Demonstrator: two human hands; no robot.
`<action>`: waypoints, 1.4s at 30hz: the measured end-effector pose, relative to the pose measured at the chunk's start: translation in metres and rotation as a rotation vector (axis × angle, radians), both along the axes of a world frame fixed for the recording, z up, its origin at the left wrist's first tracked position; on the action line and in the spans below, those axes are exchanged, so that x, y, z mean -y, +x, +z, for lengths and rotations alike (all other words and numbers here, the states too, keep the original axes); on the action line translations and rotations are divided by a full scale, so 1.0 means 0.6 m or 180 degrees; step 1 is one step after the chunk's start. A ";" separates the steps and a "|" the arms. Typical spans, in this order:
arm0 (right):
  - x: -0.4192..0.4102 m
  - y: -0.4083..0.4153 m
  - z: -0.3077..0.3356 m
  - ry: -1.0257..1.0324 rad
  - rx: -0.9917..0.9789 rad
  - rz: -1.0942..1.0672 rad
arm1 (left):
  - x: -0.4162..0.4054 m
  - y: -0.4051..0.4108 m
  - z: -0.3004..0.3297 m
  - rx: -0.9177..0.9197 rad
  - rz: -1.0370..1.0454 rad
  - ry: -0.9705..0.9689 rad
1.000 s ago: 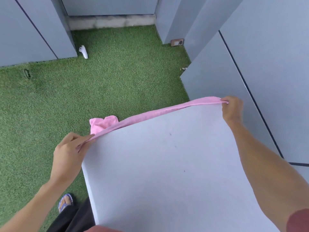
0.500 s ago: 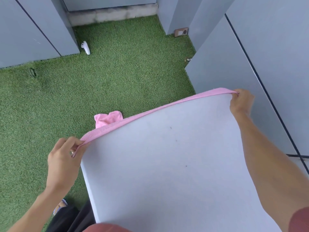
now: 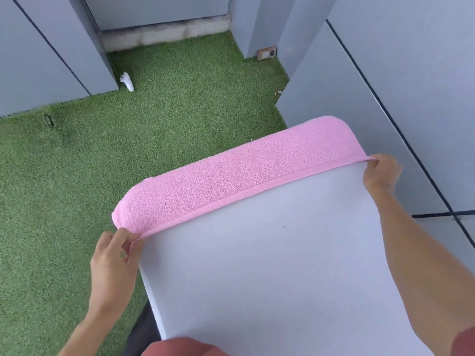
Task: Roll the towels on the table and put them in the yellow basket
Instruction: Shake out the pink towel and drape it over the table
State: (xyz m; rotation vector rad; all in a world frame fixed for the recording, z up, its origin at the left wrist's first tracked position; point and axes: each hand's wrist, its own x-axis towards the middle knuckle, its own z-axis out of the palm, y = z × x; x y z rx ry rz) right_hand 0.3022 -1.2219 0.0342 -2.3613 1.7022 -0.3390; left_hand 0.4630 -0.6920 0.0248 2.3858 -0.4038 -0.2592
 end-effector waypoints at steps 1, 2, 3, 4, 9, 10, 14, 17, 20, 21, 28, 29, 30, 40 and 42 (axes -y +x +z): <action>-0.006 -0.010 -0.002 0.0003 0.0075 -0.0051 | -0.004 -0.012 -0.002 0.0032 -0.0003 -0.0019; -0.011 -0.021 -0.003 0.0018 0.0146 -0.0114 | -0.009 -0.022 -0.004 0.0051 0.0022 -0.0023; -0.017 -0.033 -0.004 0.0038 0.0212 -0.0169 | -0.014 -0.032 -0.009 0.0065 0.0056 -0.0021; -0.022 -0.047 -0.005 0.0067 0.0261 -0.0204 | -0.018 -0.042 -0.012 0.0080 0.0081 -0.0036; -0.049 -0.118 0.006 0.0157 0.0493 -0.0348 | -0.035 -0.123 -0.021 0.0198 0.0158 -0.0255; -0.056 -0.136 0.007 0.0187 0.0511 -0.0376 | -0.041 -0.147 -0.024 0.0230 0.0190 -0.0276; -0.085 -0.212 0.017 0.0339 0.0499 -0.0527 | -0.065 -0.244 -0.031 0.0229 0.0321 -0.0366; -0.096 -0.273 0.019 0.0388 0.0520 -0.0430 | -0.078 -0.329 -0.029 0.0160 0.0443 -0.0438; -0.097 -0.337 0.012 0.0446 0.0533 -0.0395 | -0.088 -0.401 -0.025 0.0105 0.0539 -0.0476; -0.096 -0.356 0.009 0.0479 0.0566 -0.0389 | -0.091 -0.421 -0.025 0.0095 0.0554 -0.0471; -0.108 -0.482 -0.009 0.0502 0.0784 -0.0280 | -0.107 -0.554 -0.017 0.0248 0.0637 -0.0535; -0.110 -0.503 -0.013 0.0507 0.0824 -0.0281 | -0.112 -0.575 -0.019 0.0259 0.0643 -0.0528; -0.113 -0.527 -0.015 0.0503 0.0850 -0.0292 | -0.120 -0.598 -0.026 0.0260 0.0644 -0.0513; -0.171 -0.805 -0.026 0.0311 0.0952 -0.0188 | -0.187 -0.868 -0.046 0.0500 0.0677 -0.0497; -0.182 -0.860 -0.030 0.0309 0.0956 -0.0213 | -0.198 -0.926 -0.044 0.0499 0.0715 -0.0515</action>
